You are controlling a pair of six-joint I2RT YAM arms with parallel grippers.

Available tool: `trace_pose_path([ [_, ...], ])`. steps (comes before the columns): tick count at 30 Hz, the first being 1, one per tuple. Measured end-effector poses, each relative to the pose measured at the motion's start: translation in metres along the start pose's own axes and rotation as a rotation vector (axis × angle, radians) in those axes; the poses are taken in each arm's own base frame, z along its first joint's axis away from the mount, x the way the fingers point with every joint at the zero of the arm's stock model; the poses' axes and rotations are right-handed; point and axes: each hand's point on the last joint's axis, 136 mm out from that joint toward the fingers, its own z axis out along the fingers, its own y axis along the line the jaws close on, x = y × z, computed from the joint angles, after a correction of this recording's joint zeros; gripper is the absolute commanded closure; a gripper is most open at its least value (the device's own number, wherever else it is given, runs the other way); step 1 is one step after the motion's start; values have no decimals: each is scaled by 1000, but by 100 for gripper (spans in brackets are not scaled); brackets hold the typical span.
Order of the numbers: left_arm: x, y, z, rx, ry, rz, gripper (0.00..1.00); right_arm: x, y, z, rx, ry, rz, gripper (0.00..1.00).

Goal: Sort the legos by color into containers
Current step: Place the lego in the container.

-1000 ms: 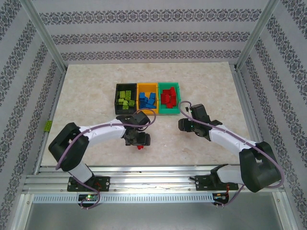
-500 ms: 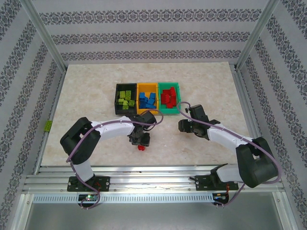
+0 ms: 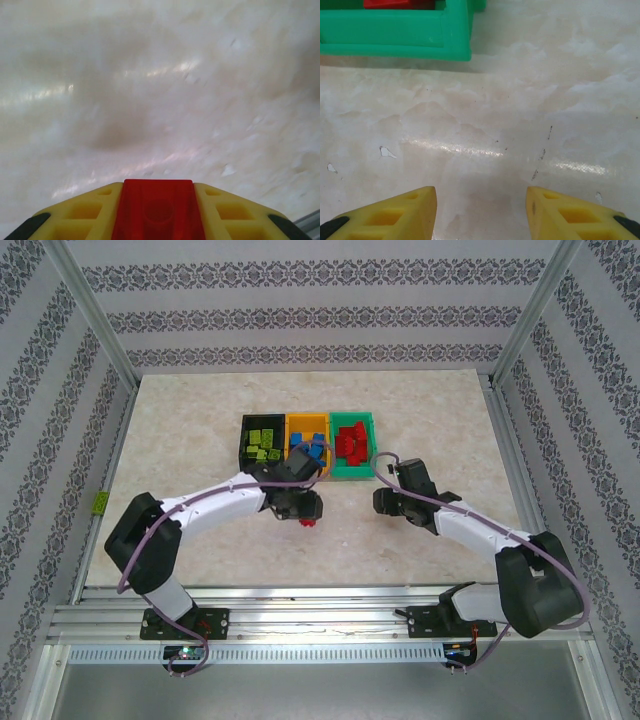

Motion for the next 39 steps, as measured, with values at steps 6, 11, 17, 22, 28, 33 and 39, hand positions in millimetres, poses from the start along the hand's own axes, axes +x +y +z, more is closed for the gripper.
trace_pose_path([
  [6, -82, -30, -6, 134, -92, -36, 77, 2, -3, -7, 5, -28, 0, 49],
  [11, -136, -57, -1, 186, -132, 3, 74, -2, -4, -13, 5, -59, 6, 49],
  [17, -184, -78, 2, 196, -174, 62, 58, -4, -5, -17, 3, -79, 8, 49],
  [22, -208, -73, 6, 186, -190, 66, 34, -2, -6, -18, 4, -86, 9, 49],
  [28, -201, -63, 3, 159, -182, 57, 31, -2, -9, -19, 10, -93, 14, 49],
  [33, -160, -41, -26, 142, -209, 54, 20, -2, -9, -19, 9, -94, 14, 48],
  [39, -115, -12, -94, 154, -407, 54, 0, -4, -8, -24, 3, -114, 16, 48],
])
